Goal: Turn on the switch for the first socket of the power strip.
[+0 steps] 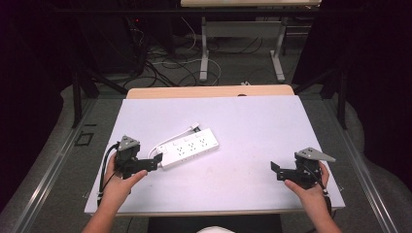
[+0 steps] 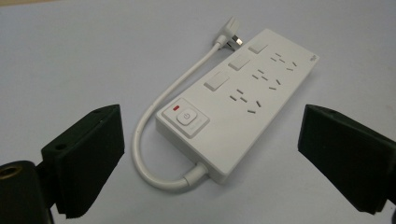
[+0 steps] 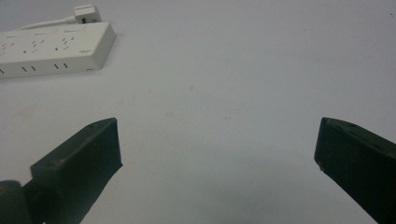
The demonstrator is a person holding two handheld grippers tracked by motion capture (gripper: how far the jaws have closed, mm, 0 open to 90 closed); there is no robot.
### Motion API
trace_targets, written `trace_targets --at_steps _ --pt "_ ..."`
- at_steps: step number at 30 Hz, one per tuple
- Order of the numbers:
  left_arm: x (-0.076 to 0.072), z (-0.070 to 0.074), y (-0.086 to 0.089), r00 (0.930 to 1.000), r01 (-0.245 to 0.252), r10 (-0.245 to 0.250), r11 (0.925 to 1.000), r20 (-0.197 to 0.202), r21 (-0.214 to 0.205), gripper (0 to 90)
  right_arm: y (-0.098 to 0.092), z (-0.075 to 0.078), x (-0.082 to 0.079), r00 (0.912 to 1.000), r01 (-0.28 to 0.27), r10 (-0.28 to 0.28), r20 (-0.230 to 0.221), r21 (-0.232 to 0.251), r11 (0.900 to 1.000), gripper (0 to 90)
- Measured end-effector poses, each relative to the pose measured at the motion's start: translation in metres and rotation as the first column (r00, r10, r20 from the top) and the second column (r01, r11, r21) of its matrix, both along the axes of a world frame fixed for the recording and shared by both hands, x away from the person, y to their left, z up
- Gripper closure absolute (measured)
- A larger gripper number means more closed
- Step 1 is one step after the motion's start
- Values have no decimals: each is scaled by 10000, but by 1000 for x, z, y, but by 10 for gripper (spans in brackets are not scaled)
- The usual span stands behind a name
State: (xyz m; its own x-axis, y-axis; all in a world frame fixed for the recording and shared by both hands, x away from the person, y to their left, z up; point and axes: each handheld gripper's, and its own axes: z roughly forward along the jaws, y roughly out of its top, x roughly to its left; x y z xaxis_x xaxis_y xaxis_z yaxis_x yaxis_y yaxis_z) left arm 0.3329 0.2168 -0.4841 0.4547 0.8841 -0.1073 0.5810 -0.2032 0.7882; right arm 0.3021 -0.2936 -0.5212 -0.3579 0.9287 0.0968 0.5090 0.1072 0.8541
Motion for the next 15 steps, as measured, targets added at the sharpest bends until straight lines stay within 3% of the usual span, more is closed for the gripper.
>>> trace_targets --at_steps 14,15 --pt "19 14 -1 10000 -15 16 10000 -80 51 159 4 -3 0 9999 -138 138 -75 1 9999 21" --pt "20 16 0 9997 41 -40 10000 -259 74 160 4 -4 0 9999 -142 142 -76 -1 9999 21"
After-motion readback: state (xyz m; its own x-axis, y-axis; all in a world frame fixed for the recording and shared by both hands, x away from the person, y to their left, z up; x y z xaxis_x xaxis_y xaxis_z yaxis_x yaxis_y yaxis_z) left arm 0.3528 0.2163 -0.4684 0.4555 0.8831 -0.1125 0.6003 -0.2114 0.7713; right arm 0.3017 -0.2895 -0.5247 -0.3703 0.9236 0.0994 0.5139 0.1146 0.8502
